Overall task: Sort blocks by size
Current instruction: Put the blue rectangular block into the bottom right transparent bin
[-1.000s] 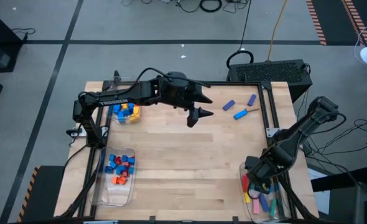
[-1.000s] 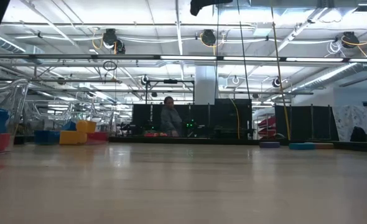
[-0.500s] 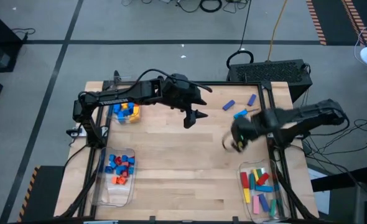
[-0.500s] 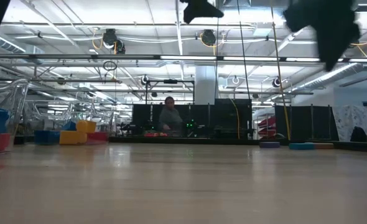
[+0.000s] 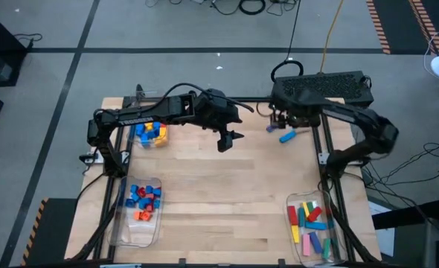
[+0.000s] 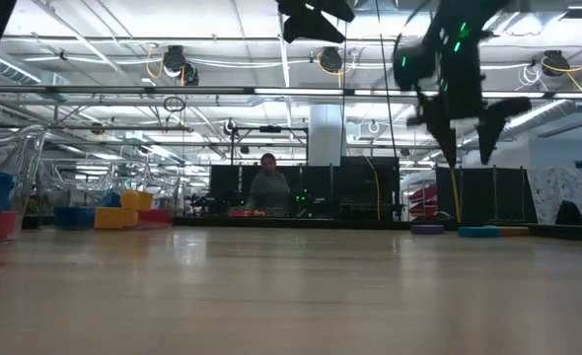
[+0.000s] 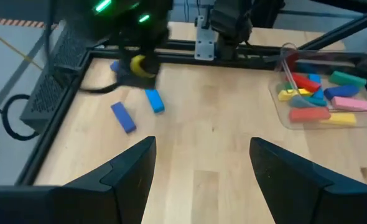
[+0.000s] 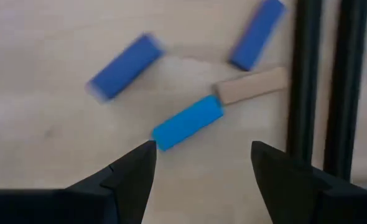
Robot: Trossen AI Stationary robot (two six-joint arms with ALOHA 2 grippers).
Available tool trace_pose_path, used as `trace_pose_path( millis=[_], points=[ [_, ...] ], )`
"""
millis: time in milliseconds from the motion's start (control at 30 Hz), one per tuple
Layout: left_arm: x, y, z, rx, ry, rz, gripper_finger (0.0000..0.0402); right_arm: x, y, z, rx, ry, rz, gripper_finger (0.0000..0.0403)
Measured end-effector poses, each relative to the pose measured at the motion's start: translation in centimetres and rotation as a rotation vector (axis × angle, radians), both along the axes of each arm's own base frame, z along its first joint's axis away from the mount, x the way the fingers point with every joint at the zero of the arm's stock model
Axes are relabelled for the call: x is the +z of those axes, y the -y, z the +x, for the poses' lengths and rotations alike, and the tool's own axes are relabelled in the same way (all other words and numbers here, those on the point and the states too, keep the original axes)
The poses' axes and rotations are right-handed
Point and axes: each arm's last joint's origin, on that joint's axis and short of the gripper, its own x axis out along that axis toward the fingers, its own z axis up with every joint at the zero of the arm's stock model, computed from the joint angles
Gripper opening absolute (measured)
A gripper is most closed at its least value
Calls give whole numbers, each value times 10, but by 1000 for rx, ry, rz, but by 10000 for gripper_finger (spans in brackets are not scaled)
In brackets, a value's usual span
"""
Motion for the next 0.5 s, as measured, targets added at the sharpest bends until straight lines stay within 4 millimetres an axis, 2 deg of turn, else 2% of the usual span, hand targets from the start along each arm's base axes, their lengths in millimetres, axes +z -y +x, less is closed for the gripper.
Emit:
trace_pose_path(
  millis=[133,267,367,500],
  points=[
    [-1,-1,-1,-22,-10,33,260,-28,33,-4,-227,-29,120,247],
    [-4,-4,-4,-33,-59,51,260,-49,55,7,-305,141,250,247],
    [-8,-8,-8,-37,-106,62,260,-53,64,17,-356,252,213,247],
    [-11,-16,-11,-33,-142,71,260,-55,73,16,-607,257,92,247]
  ],
)
